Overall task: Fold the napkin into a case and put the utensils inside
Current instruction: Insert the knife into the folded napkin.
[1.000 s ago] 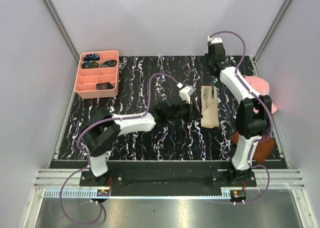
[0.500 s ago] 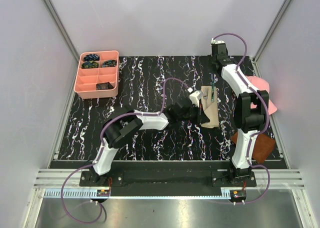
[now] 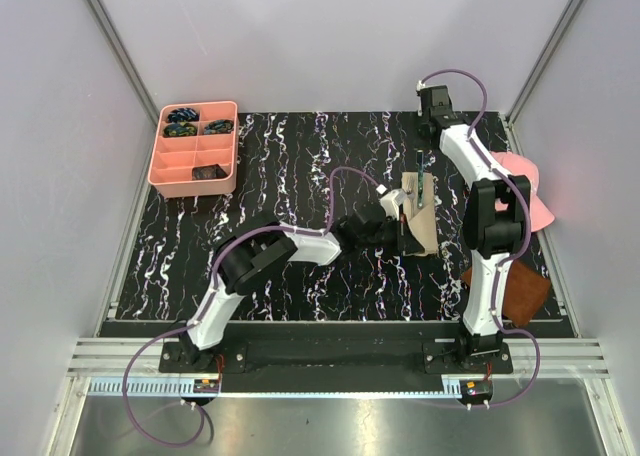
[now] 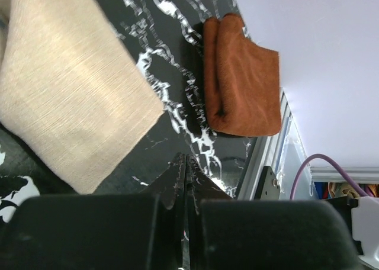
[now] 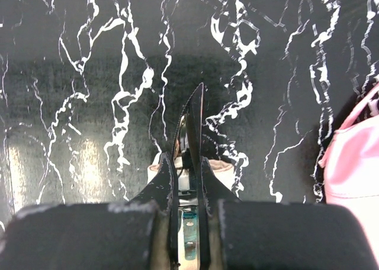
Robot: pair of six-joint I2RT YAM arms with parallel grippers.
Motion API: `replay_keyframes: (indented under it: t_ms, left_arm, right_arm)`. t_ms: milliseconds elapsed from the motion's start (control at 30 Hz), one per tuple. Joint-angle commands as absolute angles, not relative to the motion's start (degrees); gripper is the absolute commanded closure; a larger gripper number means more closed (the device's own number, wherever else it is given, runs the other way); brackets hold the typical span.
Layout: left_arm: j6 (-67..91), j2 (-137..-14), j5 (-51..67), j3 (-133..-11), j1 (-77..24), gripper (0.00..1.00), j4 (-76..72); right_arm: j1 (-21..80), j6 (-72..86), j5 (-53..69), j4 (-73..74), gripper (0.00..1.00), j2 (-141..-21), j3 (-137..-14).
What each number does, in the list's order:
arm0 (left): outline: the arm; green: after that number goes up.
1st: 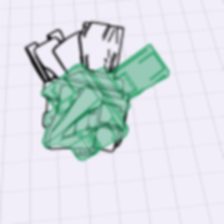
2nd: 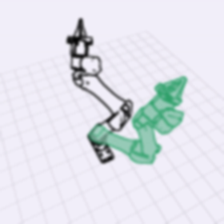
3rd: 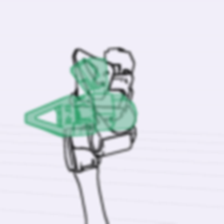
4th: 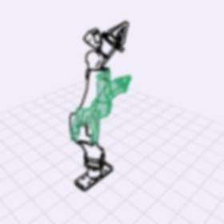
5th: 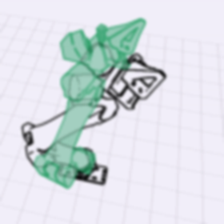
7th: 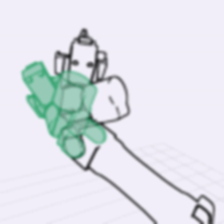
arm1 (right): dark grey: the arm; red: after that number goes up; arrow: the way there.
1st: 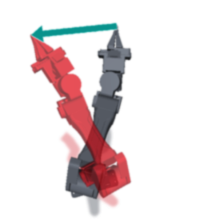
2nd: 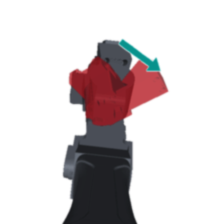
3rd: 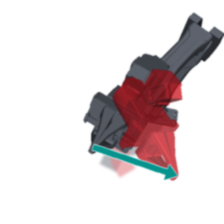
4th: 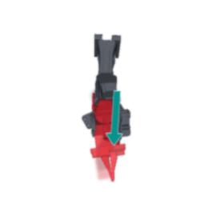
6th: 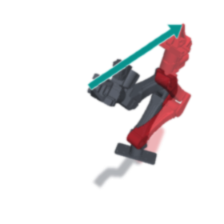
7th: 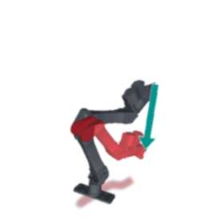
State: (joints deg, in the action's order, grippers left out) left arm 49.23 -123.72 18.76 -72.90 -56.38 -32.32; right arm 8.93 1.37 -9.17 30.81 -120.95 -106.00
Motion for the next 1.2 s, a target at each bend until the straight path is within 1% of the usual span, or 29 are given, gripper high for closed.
replay_keyframes:
  t_ms: [0,133,500,900,1033,1167]
  left_arm:
    - [52.11,-125.24,20.21,-73.21,-56.6,1.0,-35.95]
    - [55.37,-126.39,21.0,-72.33,-56.43,1.0,-38.93]
    - [57.21,-128.49,20.48,-72.51,-56.43,1.0,-37.36]
    - [61.08,-130.87,21.36,-73.56,-56.07,1.0,-36.12]
    - [61.26,-131.13,21.18,-73.83,-56.07,1.0,-35.77]
    - [61.17,-131.22,21.27,-74.0,-56.07,1.0,-35.42]
  right_arm:
    - [8.35,1.23,-6.51,34.36,1.0,-121.99,-109.68]
    - [7.91,1.05,-5.89,36.29,1.0,-122.96,-111.18]
    - [6.51,0.26,-0.88,43.32,1.0,-127.35,-117.42]
    - [5.54,4.65,-0.18,52.11,1.0,-130.78,-124.1]
    - [5.36,6.5,-1.67,56.85,1.0,-133.67,-128.66]
    - [5.45,7.91,-2.63,59.15,1.0,-134.47,-129.99]
